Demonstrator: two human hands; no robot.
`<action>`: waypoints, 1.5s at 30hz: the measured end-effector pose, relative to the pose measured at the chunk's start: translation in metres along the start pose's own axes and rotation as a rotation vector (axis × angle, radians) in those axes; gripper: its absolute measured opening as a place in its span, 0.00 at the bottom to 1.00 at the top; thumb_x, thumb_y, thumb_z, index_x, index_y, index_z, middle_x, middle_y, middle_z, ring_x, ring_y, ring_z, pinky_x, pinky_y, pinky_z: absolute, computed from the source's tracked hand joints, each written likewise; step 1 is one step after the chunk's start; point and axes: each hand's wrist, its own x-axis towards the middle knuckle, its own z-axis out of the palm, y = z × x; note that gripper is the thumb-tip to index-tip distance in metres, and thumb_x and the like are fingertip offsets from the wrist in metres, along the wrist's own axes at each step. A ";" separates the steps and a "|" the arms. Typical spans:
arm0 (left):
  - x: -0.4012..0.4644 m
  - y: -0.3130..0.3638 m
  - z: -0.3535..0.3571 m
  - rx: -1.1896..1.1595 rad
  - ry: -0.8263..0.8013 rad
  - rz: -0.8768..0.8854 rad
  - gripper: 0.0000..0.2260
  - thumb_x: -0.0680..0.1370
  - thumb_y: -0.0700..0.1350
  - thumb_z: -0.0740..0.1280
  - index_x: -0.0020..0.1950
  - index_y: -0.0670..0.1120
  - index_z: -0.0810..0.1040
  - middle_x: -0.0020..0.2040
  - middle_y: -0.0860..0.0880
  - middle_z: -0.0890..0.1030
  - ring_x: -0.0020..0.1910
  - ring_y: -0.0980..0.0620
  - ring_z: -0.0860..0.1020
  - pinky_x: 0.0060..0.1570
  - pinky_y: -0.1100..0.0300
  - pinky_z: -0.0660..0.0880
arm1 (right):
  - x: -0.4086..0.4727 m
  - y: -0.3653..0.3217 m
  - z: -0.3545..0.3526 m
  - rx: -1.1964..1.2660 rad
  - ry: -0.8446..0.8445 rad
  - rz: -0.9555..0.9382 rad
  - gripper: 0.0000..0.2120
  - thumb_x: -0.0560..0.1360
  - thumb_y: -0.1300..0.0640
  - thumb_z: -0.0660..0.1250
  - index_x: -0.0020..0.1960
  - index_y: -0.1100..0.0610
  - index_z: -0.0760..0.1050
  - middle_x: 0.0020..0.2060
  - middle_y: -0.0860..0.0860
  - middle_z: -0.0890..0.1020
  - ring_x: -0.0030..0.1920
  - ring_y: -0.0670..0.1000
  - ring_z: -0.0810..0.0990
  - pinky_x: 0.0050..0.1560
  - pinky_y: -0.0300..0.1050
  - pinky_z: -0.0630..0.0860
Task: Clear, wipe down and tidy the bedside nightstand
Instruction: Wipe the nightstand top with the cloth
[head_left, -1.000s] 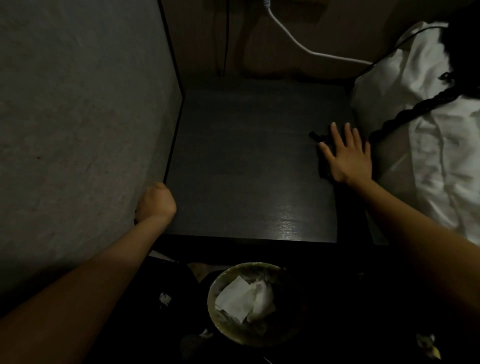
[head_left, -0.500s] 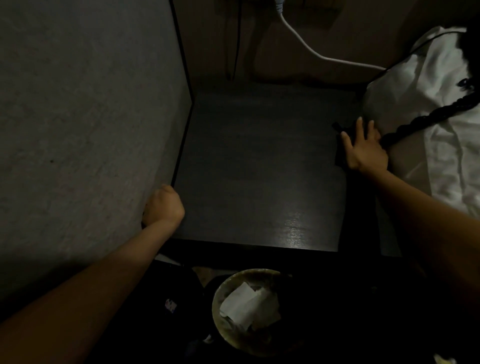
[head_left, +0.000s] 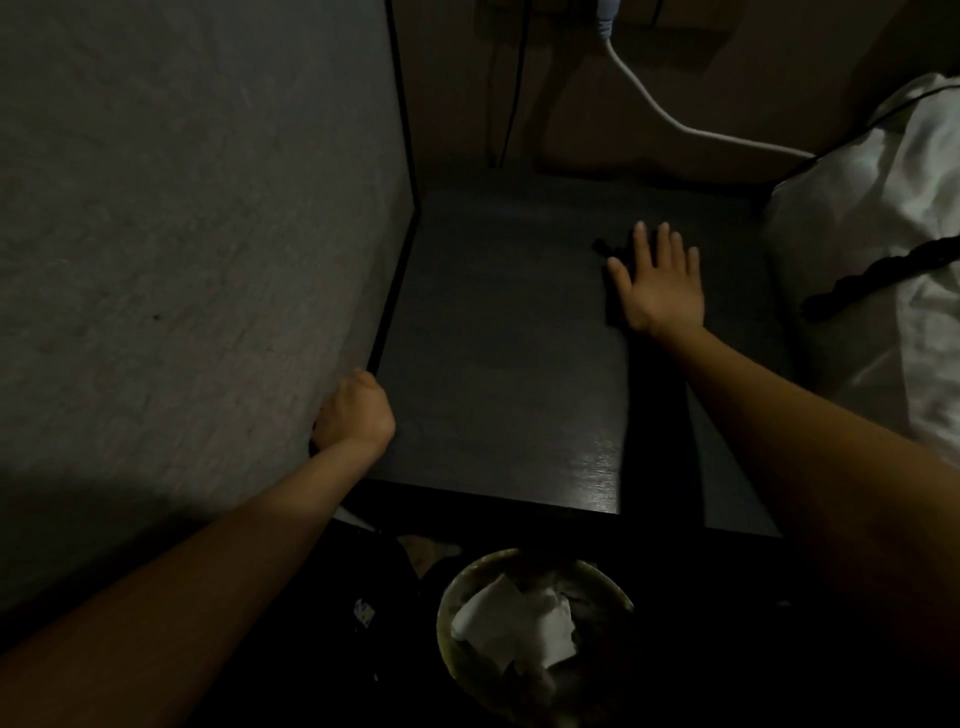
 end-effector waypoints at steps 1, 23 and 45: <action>0.002 -0.001 0.001 -0.029 -0.014 -0.020 0.18 0.83 0.40 0.46 0.59 0.33 0.73 0.61 0.33 0.75 0.60 0.35 0.74 0.58 0.47 0.70 | -0.001 -0.014 0.001 0.006 0.002 -0.045 0.33 0.80 0.35 0.41 0.81 0.49 0.42 0.80 0.56 0.46 0.80 0.55 0.44 0.78 0.54 0.39; 0.084 0.069 0.004 -0.215 -0.012 -0.064 0.27 0.84 0.51 0.42 0.66 0.37 0.73 0.67 0.36 0.73 0.65 0.38 0.72 0.65 0.48 0.65 | -0.018 -0.218 0.024 0.014 -0.005 -0.567 0.33 0.82 0.37 0.43 0.81 0.52 0.41 0.80 0.53 0.46 0.80 0.54 0.41 0.78 0.54 0.39; 0.083 0.067 0.010 -0.147 0.151 -0.008 0.27 0.84 0.49 0.43 0.55 0.35 0.78 0.58 0.36 0.79 0.56 0.38 0.77 0.56 0.48 0.71 | 0.032 -0.232 0.019 -0.002 -0.012 -0.528 0.30 0.82 0.42 0.45 0.81 0.50 0.42 0.80 0.55 0.43 0.80 0.55 0.39 0.78 0.55 0.37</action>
